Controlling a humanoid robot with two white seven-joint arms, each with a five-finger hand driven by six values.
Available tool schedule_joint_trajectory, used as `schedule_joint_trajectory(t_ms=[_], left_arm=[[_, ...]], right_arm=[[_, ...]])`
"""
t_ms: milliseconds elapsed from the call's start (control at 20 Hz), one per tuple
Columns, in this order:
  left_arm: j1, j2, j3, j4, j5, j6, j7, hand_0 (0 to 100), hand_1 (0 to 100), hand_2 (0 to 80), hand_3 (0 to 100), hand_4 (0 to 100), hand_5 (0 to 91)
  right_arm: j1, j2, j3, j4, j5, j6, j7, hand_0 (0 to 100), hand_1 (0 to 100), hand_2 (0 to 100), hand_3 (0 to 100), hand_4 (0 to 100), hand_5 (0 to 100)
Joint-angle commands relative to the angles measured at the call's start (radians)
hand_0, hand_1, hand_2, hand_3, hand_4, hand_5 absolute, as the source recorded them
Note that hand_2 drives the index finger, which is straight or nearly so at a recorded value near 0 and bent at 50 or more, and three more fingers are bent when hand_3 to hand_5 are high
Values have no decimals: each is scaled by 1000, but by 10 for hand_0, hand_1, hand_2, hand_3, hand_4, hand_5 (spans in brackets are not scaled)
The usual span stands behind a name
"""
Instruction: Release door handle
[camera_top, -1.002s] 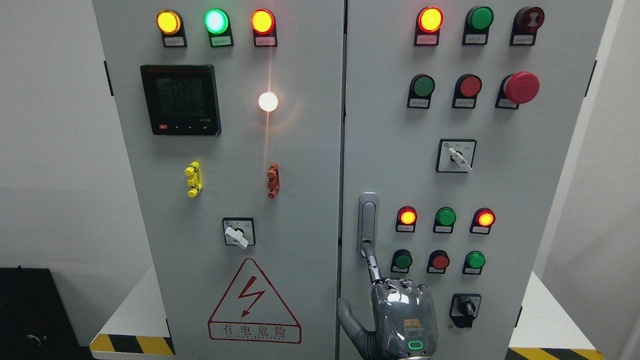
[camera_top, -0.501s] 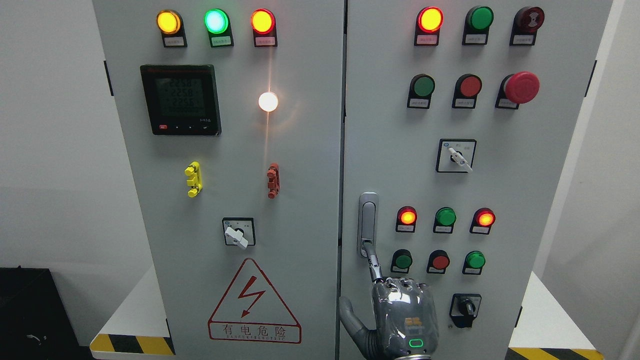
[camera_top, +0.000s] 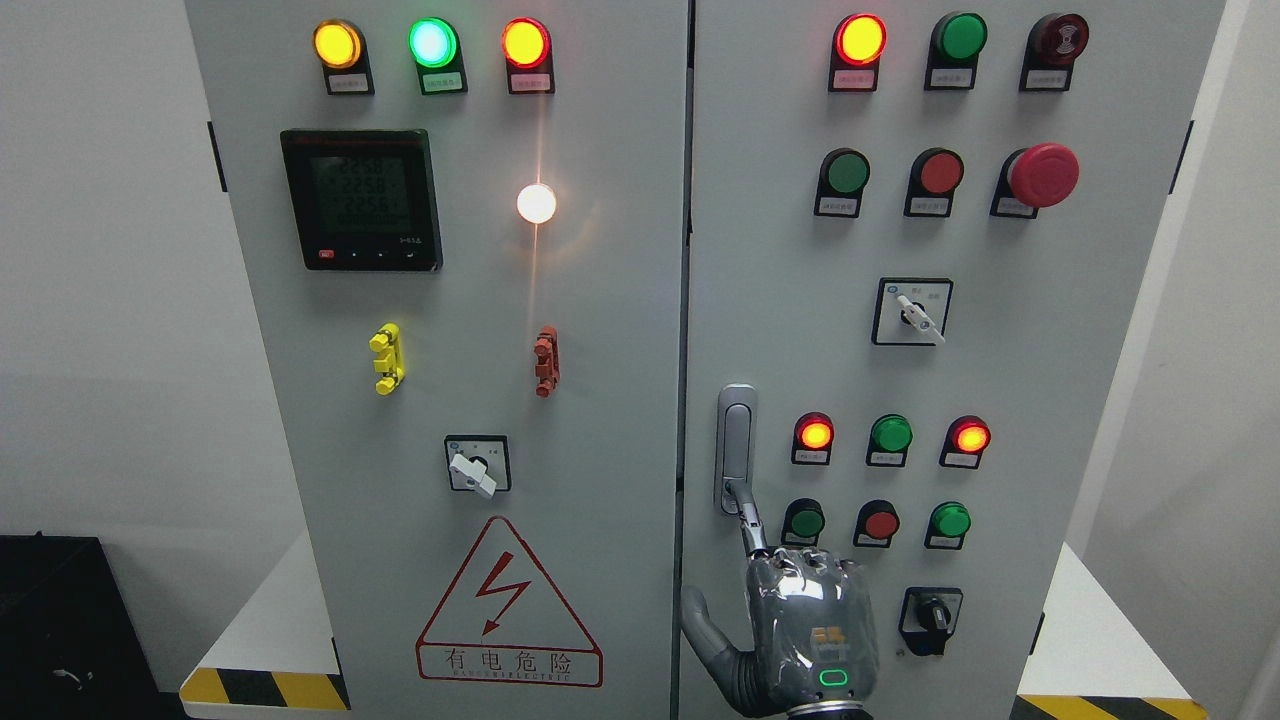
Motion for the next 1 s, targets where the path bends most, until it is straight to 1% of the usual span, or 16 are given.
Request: schedule_joint_trajectory(t_ms=[0, 952], left_arm=[[17, 0, 0, 0, 1, 0, 0, 120, 556, 0, 0, 0, 0], [17, 0, 0, 0, -1, 0, 0, 120, 556, 0, 0, 0, 0]], right_arm=[[-1, 1, -5, 8, -2, 0, 0, 371, 285, 95, 1000, 1000, 1000], [5, 1, -2, 10, -5, 0, 2, 375, 285, 108, 1000, 1000, 1000]])
